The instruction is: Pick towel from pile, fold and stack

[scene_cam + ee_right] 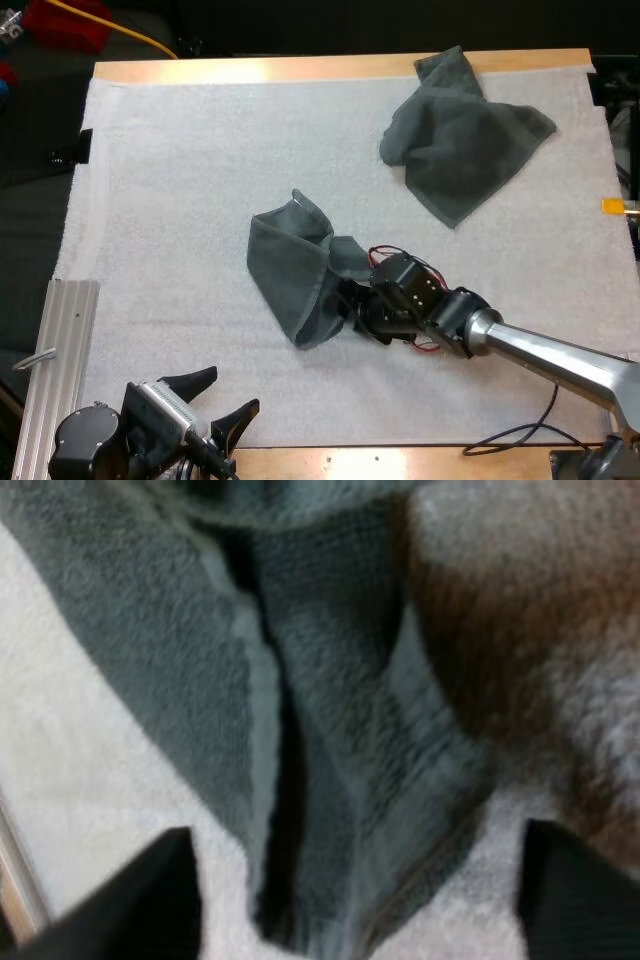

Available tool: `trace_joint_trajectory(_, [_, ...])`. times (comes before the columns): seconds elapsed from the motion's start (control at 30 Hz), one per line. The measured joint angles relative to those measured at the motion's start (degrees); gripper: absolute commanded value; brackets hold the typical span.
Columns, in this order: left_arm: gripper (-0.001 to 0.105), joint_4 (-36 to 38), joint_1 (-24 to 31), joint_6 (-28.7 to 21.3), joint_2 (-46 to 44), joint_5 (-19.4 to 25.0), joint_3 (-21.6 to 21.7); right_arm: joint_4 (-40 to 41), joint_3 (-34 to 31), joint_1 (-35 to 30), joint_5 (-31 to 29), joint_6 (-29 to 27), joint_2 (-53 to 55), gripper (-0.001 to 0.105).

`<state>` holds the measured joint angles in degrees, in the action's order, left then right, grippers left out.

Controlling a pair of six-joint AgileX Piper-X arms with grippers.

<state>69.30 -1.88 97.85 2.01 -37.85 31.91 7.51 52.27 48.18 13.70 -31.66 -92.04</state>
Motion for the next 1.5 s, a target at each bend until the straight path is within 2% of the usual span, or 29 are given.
trace_joint_trajectory(0.1, [0.069,0.0,0.0,0.0,0.0,0.0,0.0,0.0,0.0,0.0,-1.72,0.0,0.0,0.037])
trace_joint_trajectory(0.27, [0.069,0.0,0.0,0.0,0.0,0.0,0.0,0.0,0.0,0.0,-3.34,0.0,0.0,0.028])
trace_joint_trajectory(0.43, [0.069,0.0,0.0,0.0,0.0,0.0,0.0,0.0,0.0,0.0,-3.59,0.0,0.0,0.007])
trace_joint_trajectory(0.5, [0.069,0.0,0.0,0.0,0.0,0.0,0.0,0.0,0.0,0.0,-3.64,0.0,-0.3,0.004])
trace_joint_trajectory(0.7, [0.069,0.0,0.0,0.0,0.0,0.0,0.0,0.0,0.0,0.0,-3.29,-1.02,-2.88,0.001])
trace_joint_trajectory(1.03, [0.069,0.0,0.0,0.0,0.0,0.0,0.0,0.78,0.0,0.0,-2.79,-11.4,-2.61,0.001])
trace_joint_trajectory(1.5, [0.069,0.0,0.0,0.0,0.0,0.0,0.0,16.51,0.0,0.0,-10.91,-30.57,8.68,0.001])
